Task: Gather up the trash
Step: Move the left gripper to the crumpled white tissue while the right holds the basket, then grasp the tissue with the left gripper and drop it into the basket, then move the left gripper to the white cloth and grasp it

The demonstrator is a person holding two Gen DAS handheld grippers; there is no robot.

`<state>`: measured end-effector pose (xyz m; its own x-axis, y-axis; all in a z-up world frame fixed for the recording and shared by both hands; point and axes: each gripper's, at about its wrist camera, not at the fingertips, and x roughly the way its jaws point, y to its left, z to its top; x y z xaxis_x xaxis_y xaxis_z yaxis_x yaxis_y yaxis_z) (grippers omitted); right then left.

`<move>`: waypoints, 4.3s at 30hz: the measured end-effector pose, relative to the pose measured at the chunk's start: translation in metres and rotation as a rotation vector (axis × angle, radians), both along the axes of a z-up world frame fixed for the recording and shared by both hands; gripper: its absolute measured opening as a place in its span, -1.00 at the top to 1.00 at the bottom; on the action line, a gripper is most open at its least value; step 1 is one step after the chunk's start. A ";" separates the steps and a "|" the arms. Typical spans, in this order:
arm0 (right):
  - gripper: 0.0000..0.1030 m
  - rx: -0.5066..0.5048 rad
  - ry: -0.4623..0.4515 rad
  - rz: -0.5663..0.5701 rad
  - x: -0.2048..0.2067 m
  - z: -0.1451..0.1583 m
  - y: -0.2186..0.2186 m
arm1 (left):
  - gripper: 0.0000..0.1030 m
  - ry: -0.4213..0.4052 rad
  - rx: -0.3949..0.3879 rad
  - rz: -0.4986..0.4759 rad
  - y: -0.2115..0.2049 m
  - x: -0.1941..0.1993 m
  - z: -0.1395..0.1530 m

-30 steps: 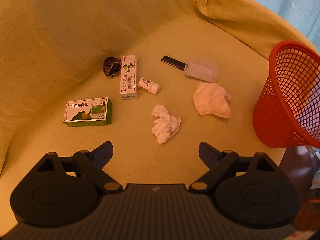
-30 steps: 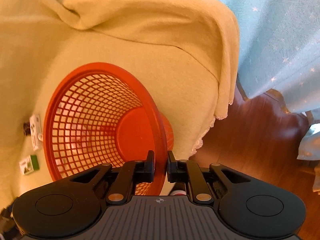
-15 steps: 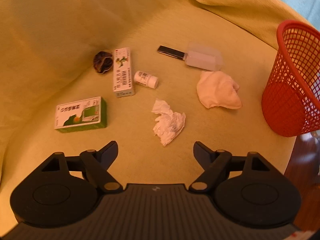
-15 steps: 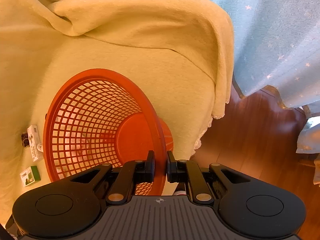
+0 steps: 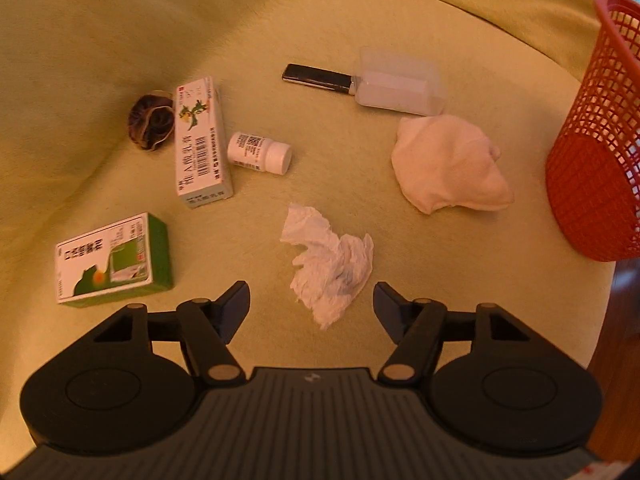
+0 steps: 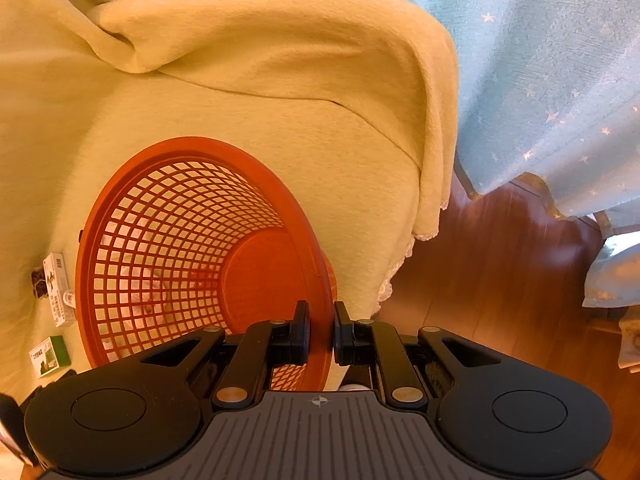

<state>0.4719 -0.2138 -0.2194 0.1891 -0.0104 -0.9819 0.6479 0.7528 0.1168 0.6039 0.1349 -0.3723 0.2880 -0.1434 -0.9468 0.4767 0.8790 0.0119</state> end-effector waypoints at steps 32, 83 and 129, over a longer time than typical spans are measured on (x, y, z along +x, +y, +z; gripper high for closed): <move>0.84 -0.137 0.008 0.158 0.011 0.002 0.023 | 0.89 0.042 -0.126 -0.164 -0.062 -0.003 0.137; 0.84 -0.146 -0.019 0.191 0.009 0.003 0.034 | 0.55 0.057 -0.215 -0.320 -0.159 -0.036 0.160; 0.85 -0.199 -0.055 0.019 -0.026 -0.007 -0.048 | 0.96 0.068 -0.090 -0.081 -0.129 0.024 0.005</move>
<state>0.4454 -0.2620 -0.2266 0.2445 -0.1989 -0.9490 0.6298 0.7768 -0.0006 0.6283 0.0056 -0.3671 0.2078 -0.2485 -0.9461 0.5428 0.8339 -0.0998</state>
